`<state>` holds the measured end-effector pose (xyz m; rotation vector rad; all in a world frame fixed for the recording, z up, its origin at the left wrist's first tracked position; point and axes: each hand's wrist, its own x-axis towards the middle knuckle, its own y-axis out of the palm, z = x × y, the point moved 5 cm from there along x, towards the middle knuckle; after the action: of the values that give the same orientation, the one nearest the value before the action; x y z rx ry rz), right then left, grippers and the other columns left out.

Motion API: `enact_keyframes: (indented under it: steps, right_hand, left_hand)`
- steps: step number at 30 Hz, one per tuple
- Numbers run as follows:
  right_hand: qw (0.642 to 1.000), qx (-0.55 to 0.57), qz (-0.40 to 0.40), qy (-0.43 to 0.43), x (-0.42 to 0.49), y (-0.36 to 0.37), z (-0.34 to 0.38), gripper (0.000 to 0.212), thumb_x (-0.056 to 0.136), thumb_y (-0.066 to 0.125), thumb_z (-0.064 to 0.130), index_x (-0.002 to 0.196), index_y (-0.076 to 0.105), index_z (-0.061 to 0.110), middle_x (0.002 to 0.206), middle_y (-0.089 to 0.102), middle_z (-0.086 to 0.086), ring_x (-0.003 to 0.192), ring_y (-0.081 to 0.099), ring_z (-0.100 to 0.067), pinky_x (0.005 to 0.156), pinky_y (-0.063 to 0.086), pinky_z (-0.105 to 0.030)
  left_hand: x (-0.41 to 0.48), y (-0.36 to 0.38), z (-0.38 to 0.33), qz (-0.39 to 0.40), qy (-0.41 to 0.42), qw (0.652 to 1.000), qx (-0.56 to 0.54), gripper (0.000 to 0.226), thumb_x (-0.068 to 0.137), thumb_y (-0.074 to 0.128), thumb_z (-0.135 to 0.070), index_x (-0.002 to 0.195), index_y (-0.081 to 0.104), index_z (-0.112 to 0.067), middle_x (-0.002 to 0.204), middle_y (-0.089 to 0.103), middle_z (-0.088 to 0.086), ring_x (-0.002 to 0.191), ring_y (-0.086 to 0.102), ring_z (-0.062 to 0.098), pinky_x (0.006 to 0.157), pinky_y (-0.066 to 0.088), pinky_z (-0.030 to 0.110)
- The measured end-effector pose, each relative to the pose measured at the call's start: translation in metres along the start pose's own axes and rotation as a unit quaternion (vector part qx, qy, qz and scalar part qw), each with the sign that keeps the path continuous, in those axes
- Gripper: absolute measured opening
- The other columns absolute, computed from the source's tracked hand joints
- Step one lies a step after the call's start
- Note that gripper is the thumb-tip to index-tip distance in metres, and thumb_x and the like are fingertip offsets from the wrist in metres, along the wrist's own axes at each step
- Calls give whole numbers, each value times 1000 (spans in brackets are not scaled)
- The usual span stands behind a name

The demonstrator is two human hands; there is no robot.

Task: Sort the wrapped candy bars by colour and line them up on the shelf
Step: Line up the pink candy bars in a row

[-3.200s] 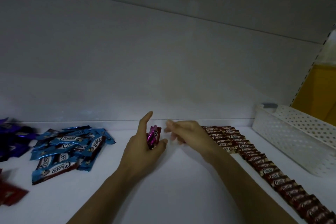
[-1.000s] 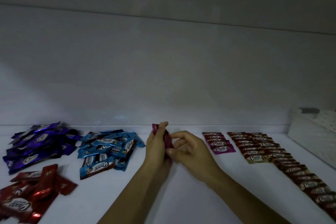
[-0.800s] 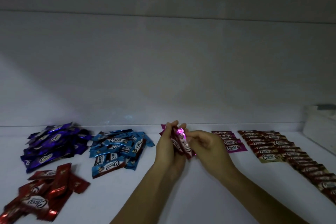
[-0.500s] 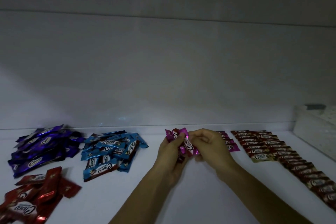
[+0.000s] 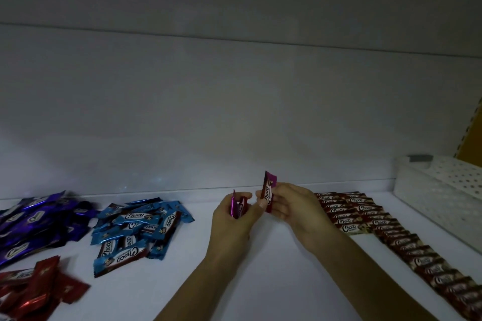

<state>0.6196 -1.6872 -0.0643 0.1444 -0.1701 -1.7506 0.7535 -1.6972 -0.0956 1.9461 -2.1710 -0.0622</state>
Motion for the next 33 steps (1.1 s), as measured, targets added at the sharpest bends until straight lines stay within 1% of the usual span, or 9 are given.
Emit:
enact_keyframes:
  steps: [5,8,12,15,19,22,25,28,33]
  right_hand:
    - [998,37,20,56,1,6,-12,8,88,60,9,83,65,12,80,73,-2,78,68,-13,76,45,-29]
    - [990,-116,3,-76,-2,3,4,20,85,63,1,90,62,20,90,70,3,89,63,-12,75,46,-21]
    - [790,-503,41,-348,-13,4,39,24,86,67,18,107,68,30,103,63,19,102,54,-2,96,36,-27]
    - [766,-556,61,-316,-9,-1,38,15,86,68,23,99,73,27,90,66,18,89,59,-4,95,37,-31]
    - [826,-521,51,-208,0,-33,47,10,83,70,19,85,74,28,77,69,14,74,63,-3,74,45,-21]
    - [792,-596,6,-130,7,-73,53,6,83,71,22,84,74,27,79,64,16,80,60,-3,82,44,-24]
    - [775,-628,41,-46,10,-83,36,6,79,74,22,81,74,28,81,65,15,86,62,-7,88,45,-28]
    - [745,-663,41,-53,14,-80,26,7,76,76,25,83,75,27,76,63,16,92,60,-8,95,35,-32]
    - [717,-688,16,-112,20,-77,23,5,78,74,27,83,73,29,78,60,16,86,49,-5,87,22,-31]
  left_hand:
    - [0,-4,-6,2,12,1000,-13,3,83,72,-21,83,73,-18,59,62,-4,41,40,4,39,35,18]
    - [2,-7,-7,-25,36,999,19,9,87,68,-12,78,70,-14,50,54,-9,41,39,3,41,34,18]
    - [2,-10,-18,-16,114,988,107,10,86,68,-9,79,70,-17,64,65,-7,55,52,5,53,40,13]
    - [-1,-5,-17,16,122,984,127,11,84,69,-7,82,70,-18,72,68,-7,66,60,3,62,44,9]
    - [-4,-3,-11,7,99,986,131,11,87,67,-23,96,69,-29,85,69,-12,77,62,-3,63,43,4]
    - [-6,-3,-7,-2,74,982,176,20,88,60,-41,109,60,-39,98,63,-13,88,57,-3,70,39,10]
    - [-4,-3,-2,-8,44,987,154,32,94,56,-27,125,52,-35,108,57,-9,88,55,-2,74,39,16]
    - [0,-6,2,-20,23,990,134,37,99,43,-14,130,43,-33,100,59,-8,69,53,0,60,41,17]
    - [-1,-5,4,-20,48,994,99,20,103,35,-16,121,38,-25,110,62,-11,94,61,4,75,48,22]
